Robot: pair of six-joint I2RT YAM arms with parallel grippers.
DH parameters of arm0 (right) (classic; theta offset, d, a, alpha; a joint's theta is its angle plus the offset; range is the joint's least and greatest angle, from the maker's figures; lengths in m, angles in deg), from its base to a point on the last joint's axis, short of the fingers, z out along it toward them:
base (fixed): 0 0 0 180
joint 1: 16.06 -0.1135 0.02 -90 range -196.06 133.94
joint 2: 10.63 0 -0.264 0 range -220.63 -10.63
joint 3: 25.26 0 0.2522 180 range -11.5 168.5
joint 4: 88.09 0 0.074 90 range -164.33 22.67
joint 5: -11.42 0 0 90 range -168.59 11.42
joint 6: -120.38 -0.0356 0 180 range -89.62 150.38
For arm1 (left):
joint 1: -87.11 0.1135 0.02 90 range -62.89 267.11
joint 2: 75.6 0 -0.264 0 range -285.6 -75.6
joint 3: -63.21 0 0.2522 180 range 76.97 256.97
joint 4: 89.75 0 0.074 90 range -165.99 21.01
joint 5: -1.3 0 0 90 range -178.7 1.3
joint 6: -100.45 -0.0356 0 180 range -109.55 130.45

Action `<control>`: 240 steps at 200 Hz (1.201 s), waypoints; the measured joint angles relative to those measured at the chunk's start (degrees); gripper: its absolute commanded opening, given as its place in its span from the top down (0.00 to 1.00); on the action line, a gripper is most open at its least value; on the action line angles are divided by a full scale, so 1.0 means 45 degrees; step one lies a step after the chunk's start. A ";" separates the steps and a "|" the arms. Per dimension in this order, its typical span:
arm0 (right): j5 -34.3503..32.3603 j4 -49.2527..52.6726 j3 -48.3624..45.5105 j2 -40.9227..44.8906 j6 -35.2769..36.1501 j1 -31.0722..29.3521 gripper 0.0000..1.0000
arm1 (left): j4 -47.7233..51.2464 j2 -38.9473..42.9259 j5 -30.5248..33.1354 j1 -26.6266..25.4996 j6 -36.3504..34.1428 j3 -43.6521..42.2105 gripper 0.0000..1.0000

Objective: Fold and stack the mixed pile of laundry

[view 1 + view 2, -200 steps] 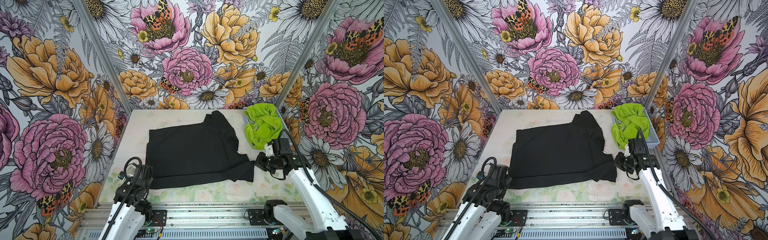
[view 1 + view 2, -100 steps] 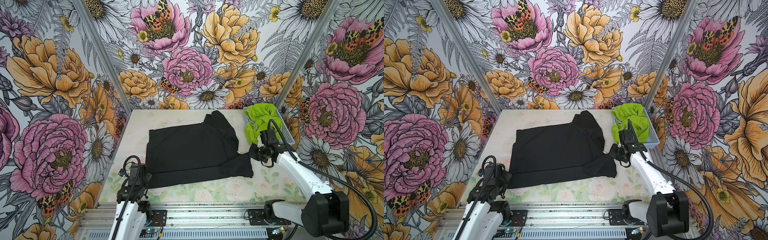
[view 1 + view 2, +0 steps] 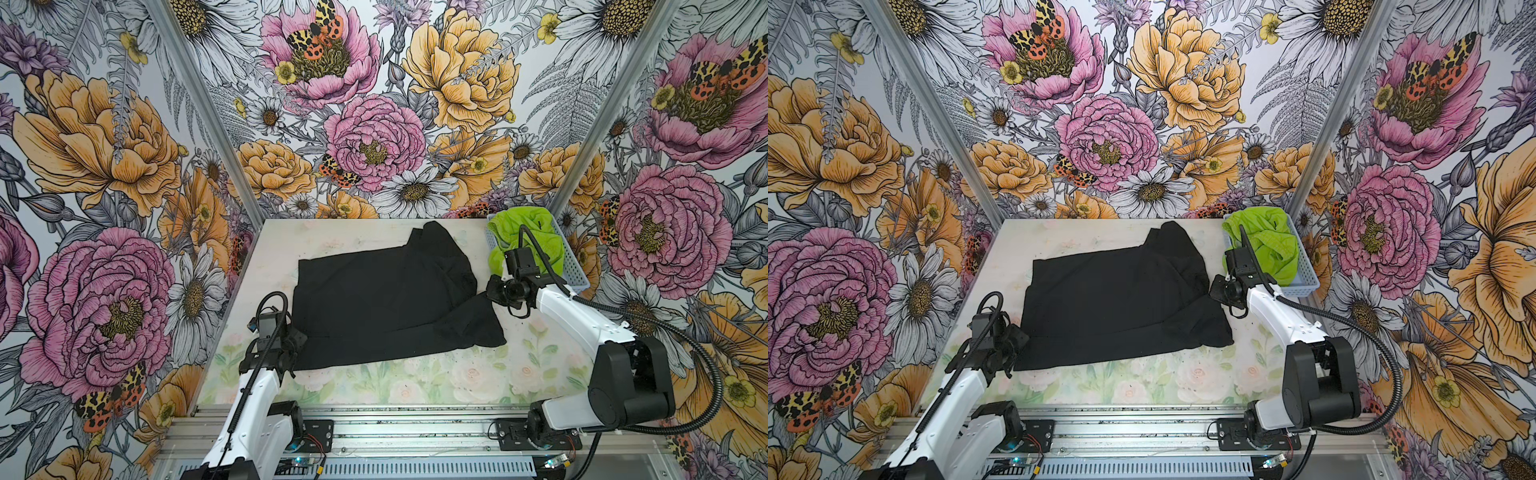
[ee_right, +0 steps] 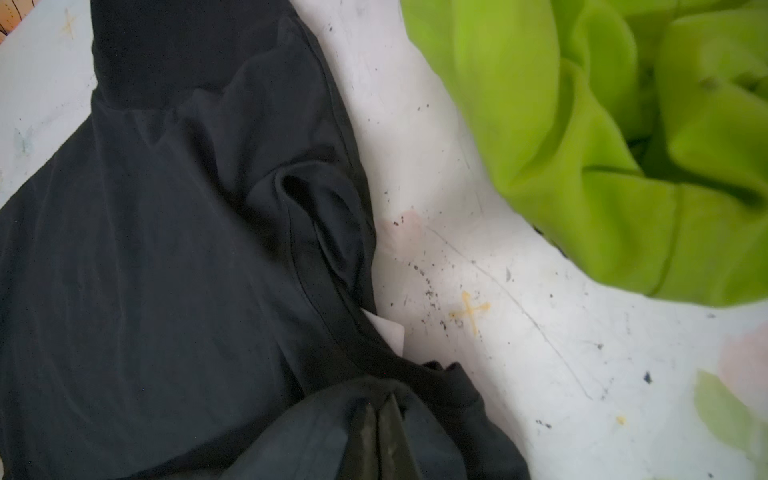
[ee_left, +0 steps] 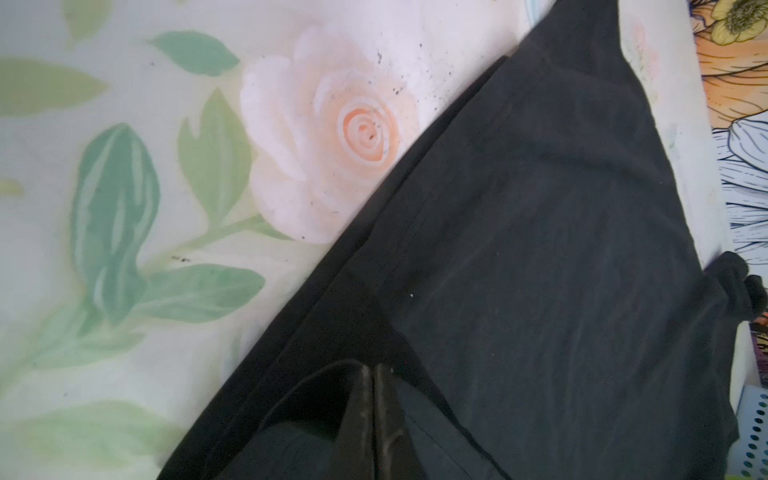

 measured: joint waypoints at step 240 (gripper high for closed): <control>-0.0141 -0.1545 0.0801 -0.1957 0.0296 -0.0272 1.00 | -0.1855 -0.0539 -0.0282 0.0971 -0.0636 -0.0301 1.00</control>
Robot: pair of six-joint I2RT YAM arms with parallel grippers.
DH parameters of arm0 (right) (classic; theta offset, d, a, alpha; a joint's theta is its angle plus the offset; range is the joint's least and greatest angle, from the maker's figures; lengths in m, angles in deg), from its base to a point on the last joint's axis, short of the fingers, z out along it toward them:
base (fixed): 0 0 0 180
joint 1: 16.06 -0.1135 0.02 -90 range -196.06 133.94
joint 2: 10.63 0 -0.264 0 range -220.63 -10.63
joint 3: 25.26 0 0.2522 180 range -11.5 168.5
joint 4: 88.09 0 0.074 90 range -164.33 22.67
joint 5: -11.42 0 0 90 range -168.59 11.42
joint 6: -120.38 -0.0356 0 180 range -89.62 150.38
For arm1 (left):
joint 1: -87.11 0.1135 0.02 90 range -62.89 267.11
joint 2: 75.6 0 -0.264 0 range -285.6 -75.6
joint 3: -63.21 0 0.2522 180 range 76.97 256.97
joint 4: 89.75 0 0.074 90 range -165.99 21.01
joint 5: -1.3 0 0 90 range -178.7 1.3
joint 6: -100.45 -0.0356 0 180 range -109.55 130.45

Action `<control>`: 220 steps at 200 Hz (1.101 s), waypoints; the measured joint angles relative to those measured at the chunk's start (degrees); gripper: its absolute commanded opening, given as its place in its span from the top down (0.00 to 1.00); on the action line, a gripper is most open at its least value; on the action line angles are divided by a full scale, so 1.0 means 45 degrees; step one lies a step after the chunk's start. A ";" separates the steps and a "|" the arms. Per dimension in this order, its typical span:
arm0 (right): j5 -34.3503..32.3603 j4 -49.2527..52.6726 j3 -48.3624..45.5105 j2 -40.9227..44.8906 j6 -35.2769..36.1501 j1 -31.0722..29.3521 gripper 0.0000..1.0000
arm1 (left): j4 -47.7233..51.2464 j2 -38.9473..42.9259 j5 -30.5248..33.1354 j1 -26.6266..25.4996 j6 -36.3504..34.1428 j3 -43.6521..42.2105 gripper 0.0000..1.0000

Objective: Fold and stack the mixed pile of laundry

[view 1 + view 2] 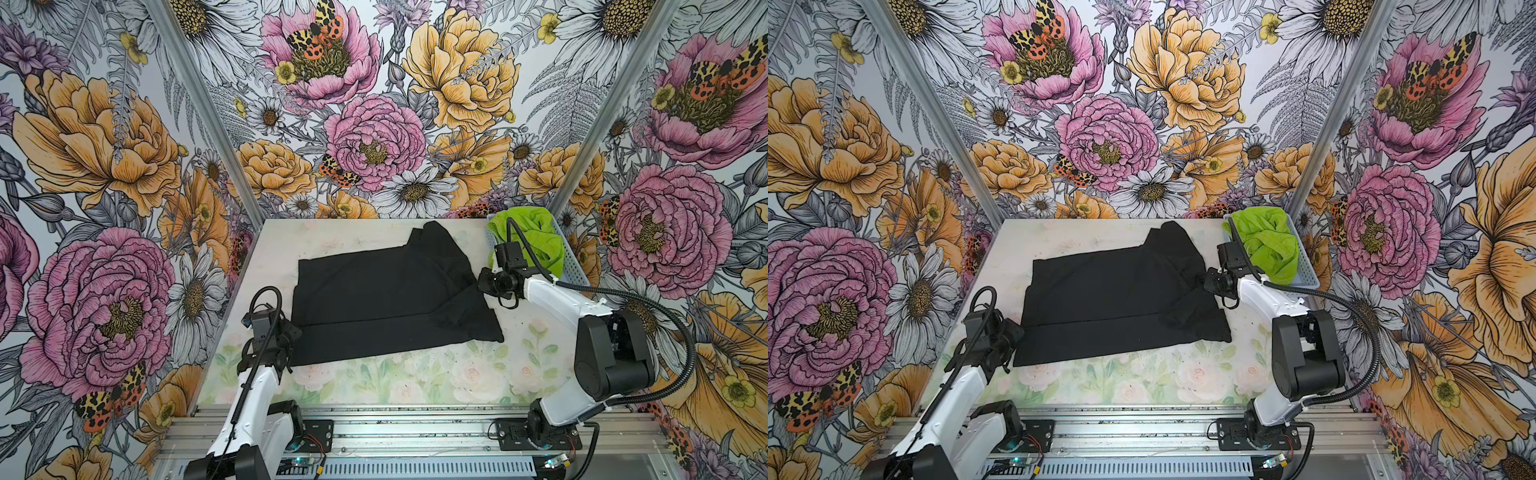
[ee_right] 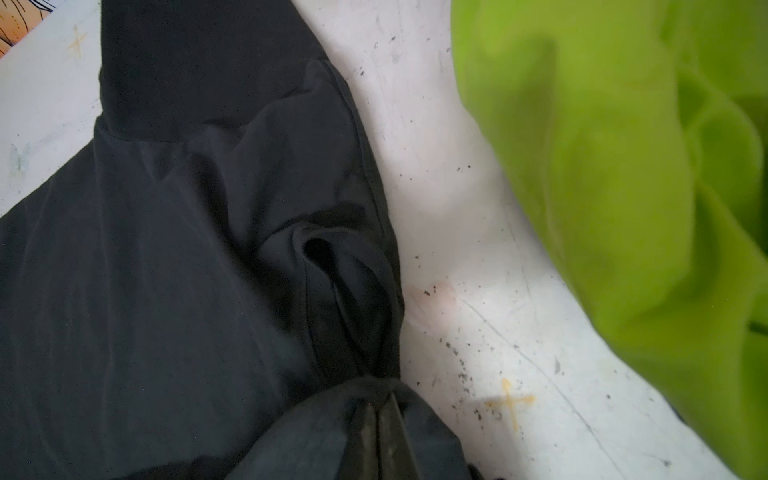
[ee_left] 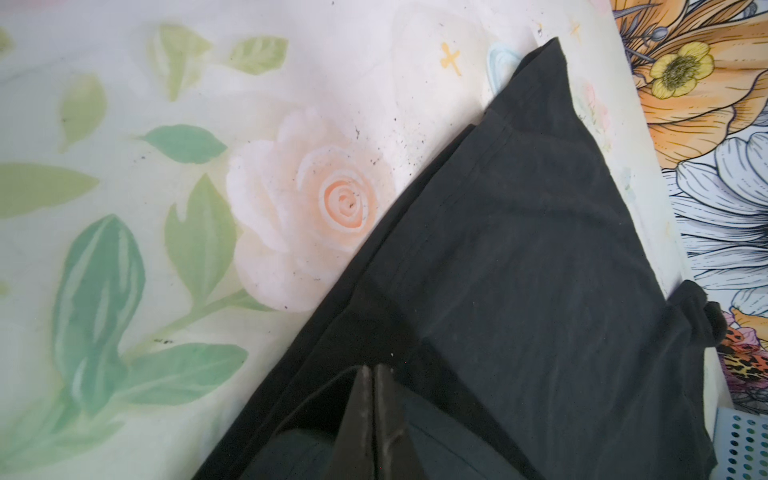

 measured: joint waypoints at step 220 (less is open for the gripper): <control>-0.0578 0.3288 -0.2880 0.3381 0.0209 0.0743 0.59 | 0.3084 0.0238 0.0471 -0.4328 0.0806 0.1394 0.29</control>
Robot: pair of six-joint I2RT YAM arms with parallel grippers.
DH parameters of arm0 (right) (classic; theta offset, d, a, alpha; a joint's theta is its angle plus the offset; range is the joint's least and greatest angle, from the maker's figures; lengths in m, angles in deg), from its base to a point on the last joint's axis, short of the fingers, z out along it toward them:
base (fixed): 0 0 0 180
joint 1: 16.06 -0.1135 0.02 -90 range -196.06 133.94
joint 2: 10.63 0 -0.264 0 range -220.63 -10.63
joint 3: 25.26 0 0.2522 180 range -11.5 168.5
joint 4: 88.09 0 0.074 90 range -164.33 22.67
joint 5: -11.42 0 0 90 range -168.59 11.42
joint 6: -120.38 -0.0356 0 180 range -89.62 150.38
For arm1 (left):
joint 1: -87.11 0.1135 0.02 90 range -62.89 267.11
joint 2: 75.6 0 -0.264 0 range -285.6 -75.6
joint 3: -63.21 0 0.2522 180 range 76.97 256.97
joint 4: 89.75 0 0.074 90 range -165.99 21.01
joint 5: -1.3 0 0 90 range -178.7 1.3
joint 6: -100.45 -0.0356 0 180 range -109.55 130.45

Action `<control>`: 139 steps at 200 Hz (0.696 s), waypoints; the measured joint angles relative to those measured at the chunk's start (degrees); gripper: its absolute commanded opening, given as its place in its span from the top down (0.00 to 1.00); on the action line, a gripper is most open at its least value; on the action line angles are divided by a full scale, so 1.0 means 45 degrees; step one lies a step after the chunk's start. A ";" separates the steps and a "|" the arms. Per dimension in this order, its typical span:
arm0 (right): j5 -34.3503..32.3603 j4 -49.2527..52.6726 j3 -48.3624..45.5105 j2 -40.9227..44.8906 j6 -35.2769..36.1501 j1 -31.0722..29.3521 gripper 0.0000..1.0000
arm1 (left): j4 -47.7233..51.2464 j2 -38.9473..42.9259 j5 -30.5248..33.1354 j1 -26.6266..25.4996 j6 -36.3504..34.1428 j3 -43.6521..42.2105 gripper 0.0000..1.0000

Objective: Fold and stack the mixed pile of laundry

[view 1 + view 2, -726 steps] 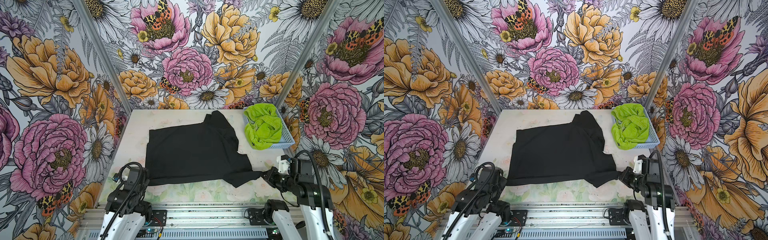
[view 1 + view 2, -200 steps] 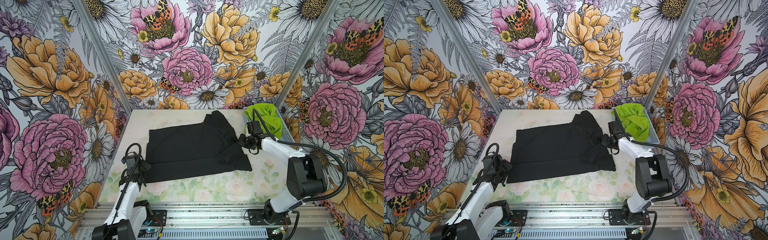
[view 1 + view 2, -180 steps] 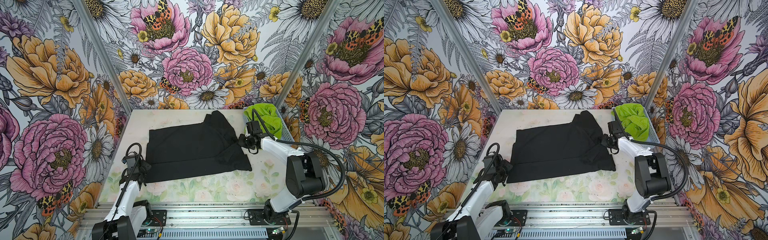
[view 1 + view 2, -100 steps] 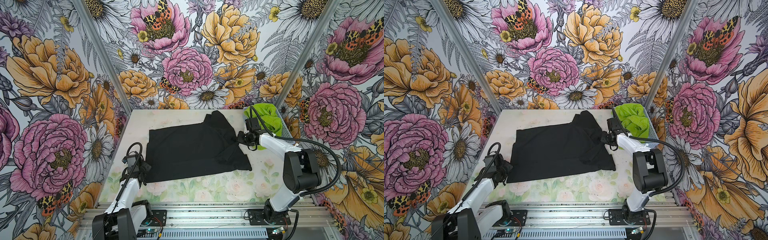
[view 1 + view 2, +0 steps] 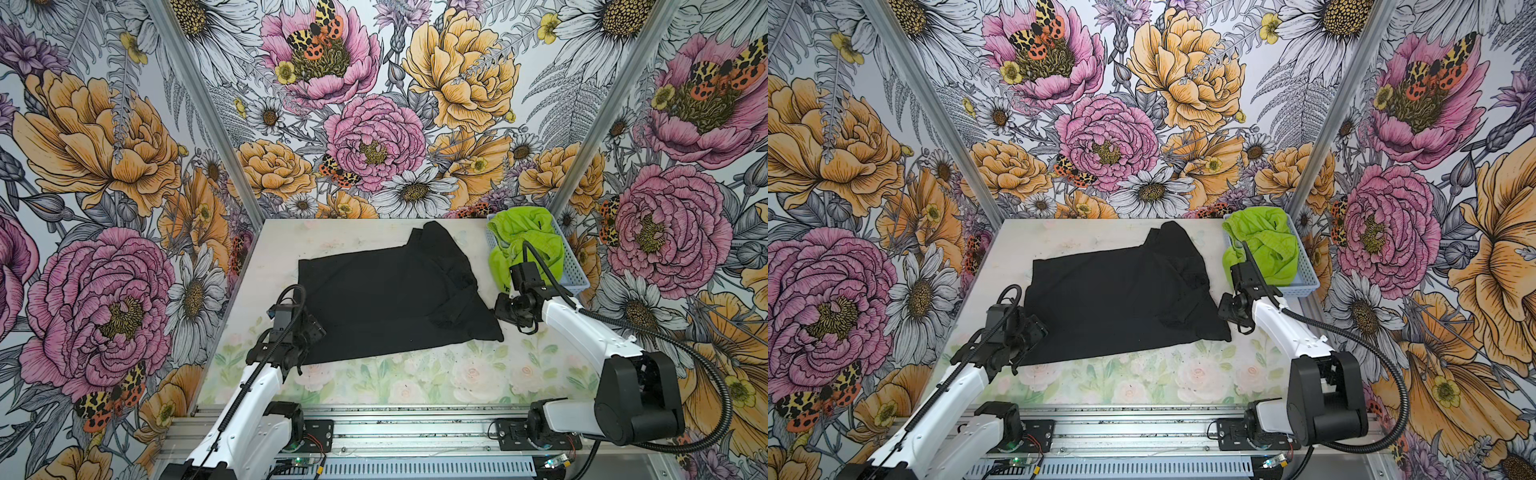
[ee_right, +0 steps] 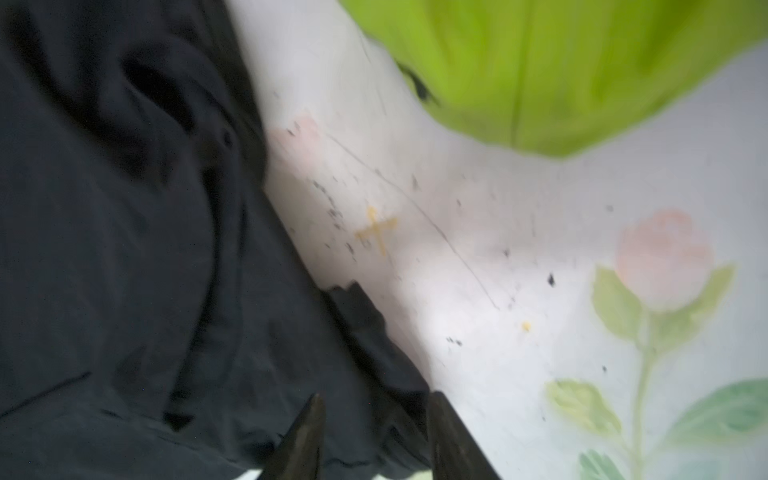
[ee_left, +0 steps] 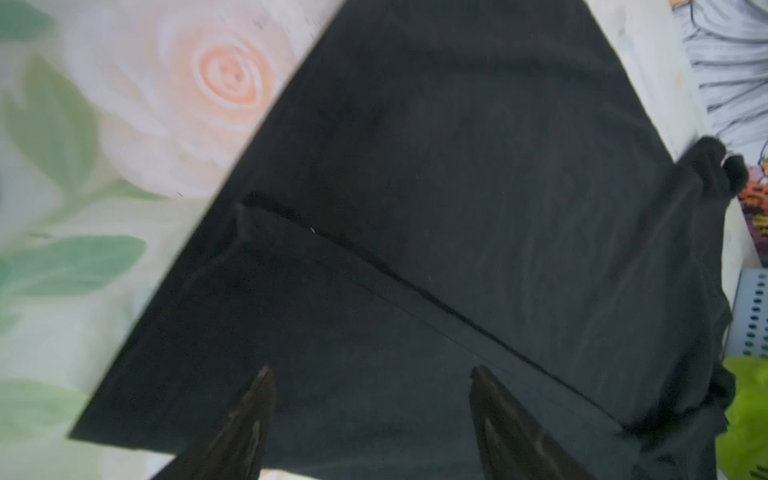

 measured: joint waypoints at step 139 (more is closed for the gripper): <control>0.0544 -0.0986 -0.2161 0.0219 -0.0549 -0.0024 0.79 | -0.0933 -0.3245 -0.1379 0.0602 0.0194 -0.0151 0.50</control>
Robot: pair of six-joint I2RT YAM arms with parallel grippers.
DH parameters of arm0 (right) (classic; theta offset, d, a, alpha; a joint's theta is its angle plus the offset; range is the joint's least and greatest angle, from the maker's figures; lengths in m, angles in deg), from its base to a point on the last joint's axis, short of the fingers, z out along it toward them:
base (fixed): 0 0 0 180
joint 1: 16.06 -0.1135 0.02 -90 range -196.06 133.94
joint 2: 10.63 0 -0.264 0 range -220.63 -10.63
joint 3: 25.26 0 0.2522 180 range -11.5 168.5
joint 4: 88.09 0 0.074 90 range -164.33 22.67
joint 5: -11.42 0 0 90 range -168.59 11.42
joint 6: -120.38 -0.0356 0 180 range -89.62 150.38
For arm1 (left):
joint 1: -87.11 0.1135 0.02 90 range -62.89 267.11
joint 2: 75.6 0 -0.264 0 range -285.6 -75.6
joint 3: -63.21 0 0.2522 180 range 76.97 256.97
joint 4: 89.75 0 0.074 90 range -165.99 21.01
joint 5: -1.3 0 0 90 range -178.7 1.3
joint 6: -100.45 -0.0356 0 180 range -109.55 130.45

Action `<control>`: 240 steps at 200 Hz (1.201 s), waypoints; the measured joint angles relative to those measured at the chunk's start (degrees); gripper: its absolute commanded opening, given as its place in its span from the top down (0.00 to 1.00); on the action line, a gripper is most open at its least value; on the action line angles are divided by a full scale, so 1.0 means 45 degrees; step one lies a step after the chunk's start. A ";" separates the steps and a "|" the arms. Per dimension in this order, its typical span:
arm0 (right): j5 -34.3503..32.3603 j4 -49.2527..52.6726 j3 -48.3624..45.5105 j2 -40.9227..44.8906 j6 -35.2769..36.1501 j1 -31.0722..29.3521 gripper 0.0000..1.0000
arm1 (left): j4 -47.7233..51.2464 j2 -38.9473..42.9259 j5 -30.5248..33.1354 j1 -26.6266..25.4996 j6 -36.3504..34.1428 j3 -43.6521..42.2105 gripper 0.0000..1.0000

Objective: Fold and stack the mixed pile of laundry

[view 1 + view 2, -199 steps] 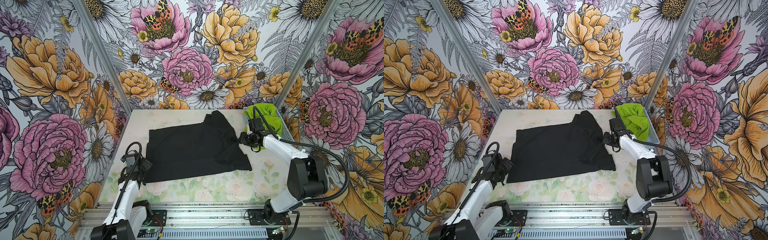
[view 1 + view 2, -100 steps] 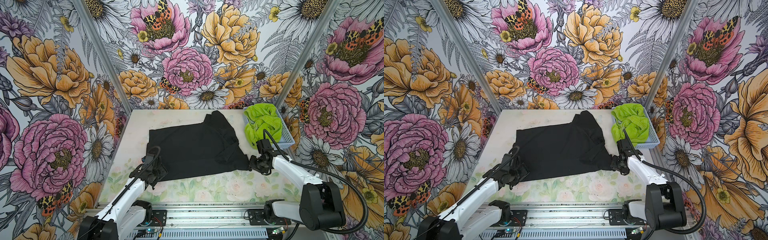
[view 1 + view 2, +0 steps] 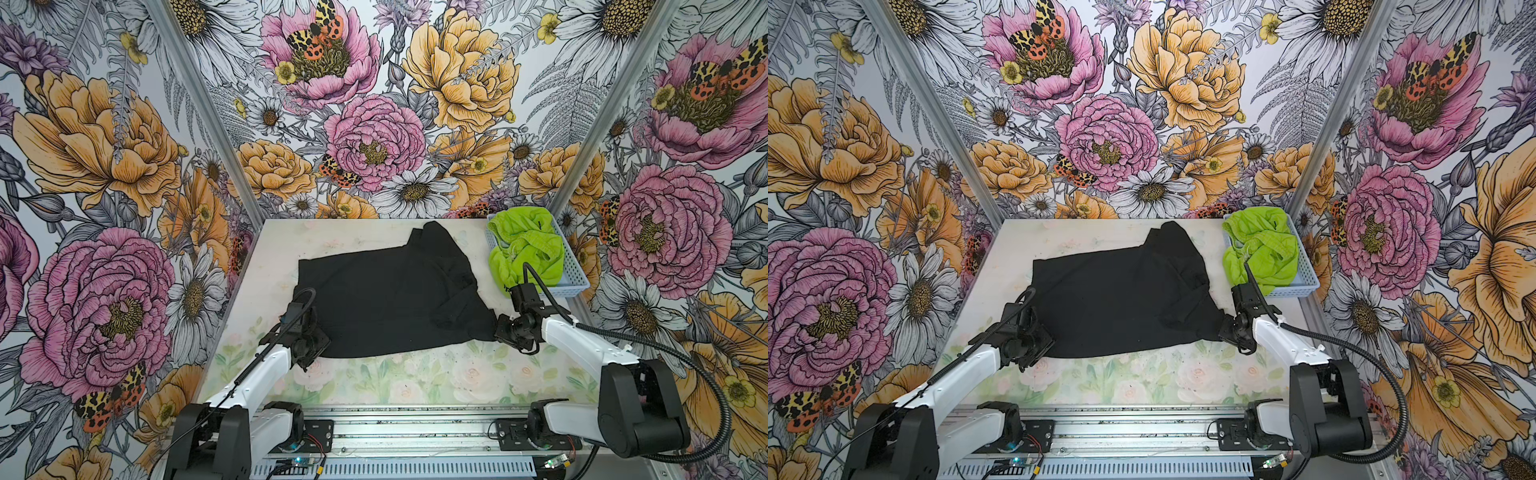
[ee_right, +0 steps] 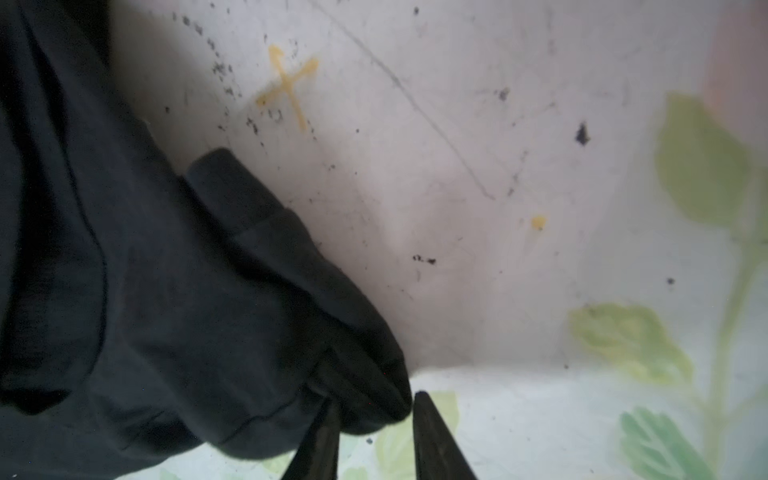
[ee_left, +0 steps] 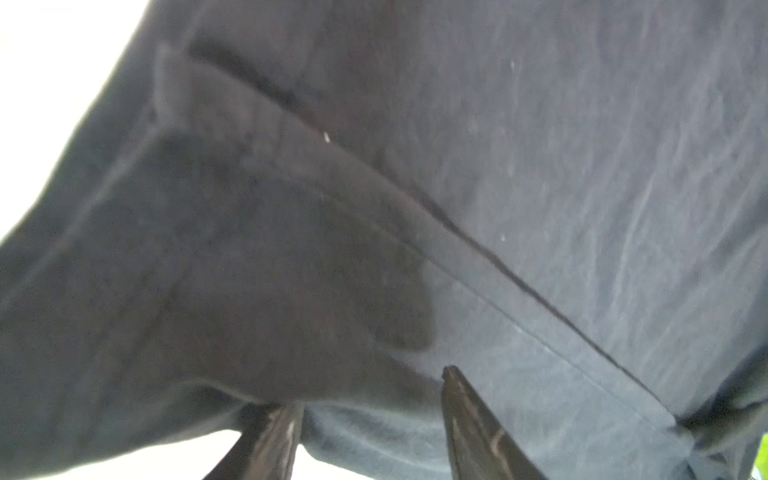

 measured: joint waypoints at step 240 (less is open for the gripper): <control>-0.0248 0.1175 0.4600 -0.2249 0.0063 -0.0733 0.60 | 0.2322 -0.0267 0.0170 -0.0296 -0.0617 0.2472 0.30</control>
